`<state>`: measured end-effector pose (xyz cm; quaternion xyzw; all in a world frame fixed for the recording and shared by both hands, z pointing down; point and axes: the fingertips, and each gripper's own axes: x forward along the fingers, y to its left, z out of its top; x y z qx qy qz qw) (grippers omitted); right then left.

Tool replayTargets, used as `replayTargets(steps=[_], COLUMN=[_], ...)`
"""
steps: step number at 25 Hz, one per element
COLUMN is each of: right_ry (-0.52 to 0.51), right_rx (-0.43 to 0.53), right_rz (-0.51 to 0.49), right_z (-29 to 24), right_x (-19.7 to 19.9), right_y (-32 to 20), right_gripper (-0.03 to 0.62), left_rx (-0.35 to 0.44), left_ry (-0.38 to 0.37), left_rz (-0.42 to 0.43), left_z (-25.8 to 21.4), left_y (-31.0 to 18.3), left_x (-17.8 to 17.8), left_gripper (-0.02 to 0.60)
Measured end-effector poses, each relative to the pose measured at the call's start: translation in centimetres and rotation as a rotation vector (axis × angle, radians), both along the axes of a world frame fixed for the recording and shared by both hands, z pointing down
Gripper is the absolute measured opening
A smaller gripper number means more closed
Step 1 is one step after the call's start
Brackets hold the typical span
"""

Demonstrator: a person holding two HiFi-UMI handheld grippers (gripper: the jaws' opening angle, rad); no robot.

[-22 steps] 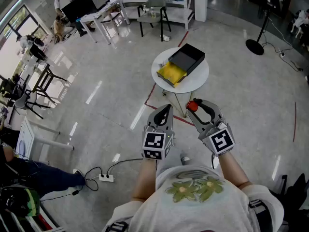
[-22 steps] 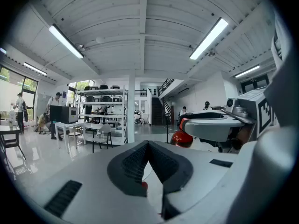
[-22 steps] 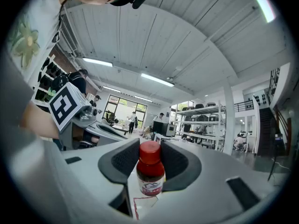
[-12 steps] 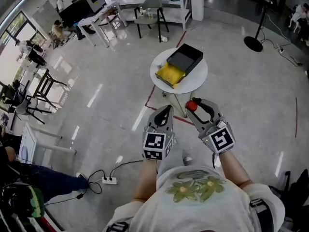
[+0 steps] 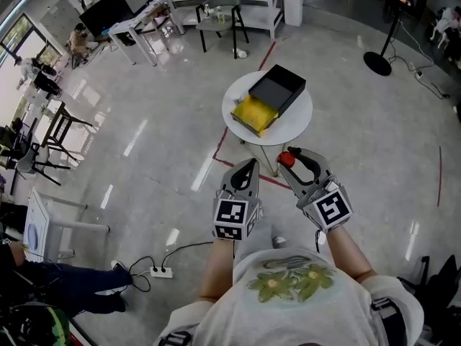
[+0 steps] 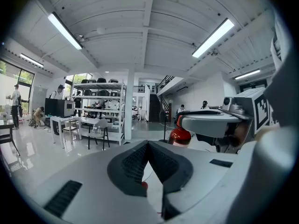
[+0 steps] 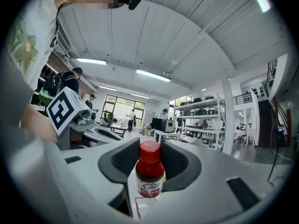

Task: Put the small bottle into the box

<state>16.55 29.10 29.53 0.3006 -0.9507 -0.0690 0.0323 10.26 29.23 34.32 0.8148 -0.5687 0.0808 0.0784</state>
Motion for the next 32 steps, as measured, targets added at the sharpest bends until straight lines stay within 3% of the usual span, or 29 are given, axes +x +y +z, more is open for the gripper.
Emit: replayTargets(steps=[16,23,32], right_ry=[0.077,0.048,0.043], right_rx=[-0.038,-0.01,-0.012], right_rz=[0.057,0.083,0.094], right_z=[0.7,0.0,0.0], right_x=[-9.2,-12.1,-13.3], right_y=[-16.1,-19.0,-20.4], right_gripper=[0.146,0.147,0.146], left_rx=[-0.007,0.01,0.0], left_ry=[0.023,0.036,0.069], left_rz=[0.045,0.061,0.077], left_z=[0.7,0.5,1.3], left_y=[-16.5,-19.3,-20.2], left_x=[-9.6,-12.7,-13.4], left_gripper=[0.0,0.0,0.0])
